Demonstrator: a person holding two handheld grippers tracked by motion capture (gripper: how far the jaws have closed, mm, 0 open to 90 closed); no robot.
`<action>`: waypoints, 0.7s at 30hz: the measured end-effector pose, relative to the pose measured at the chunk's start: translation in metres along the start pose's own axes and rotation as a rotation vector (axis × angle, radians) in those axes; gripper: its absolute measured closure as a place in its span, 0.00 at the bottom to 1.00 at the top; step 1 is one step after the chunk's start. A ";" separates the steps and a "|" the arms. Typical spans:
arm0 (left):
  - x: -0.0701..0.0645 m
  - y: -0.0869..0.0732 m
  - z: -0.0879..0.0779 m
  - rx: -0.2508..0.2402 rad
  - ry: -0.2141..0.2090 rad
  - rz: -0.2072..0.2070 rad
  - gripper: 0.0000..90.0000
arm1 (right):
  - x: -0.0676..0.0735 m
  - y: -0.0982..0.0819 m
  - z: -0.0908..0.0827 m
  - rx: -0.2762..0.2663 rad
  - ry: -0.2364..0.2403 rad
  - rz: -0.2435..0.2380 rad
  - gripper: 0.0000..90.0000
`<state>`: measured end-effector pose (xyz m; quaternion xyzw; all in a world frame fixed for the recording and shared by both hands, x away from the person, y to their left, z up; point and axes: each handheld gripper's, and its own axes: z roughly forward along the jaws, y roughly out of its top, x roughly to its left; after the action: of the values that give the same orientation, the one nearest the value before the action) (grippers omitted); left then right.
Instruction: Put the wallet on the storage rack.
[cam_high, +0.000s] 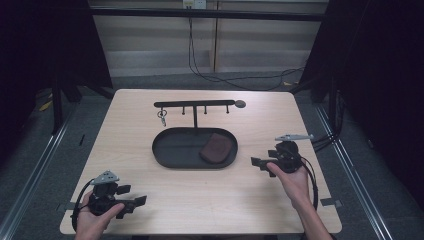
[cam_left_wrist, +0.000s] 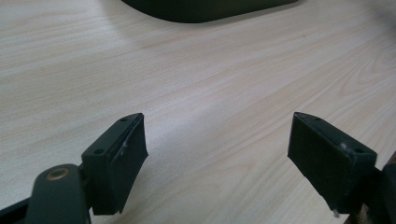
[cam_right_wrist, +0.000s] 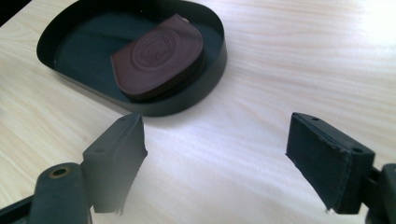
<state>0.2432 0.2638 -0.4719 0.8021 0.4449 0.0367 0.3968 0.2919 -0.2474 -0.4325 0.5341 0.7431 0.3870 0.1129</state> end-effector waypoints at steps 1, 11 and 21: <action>0.000 0.000 0.000 0.001 -0.001 -0.002 0.21 | -0.001 -0.003 -0.002 0.000 -0.005 -0.003 0.21; 0.000 0.000 0.001 0.004 0.006 -0.004 0.22 | -0.008 -0.041 -0.027 -0.008 -0.045 0.007 0.21; -0.001 0.000 0.002 0.005 0.004 -0.003 0.22 | -0.018 -0.072 -0.028 0.020 -0.074 0.025 0.22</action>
<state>0.2434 0.2620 -0.4726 0.8023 0.4471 0.0366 0.3939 0.2319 -0.2853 -0.4679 0.5584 0.7354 0.3611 0.1302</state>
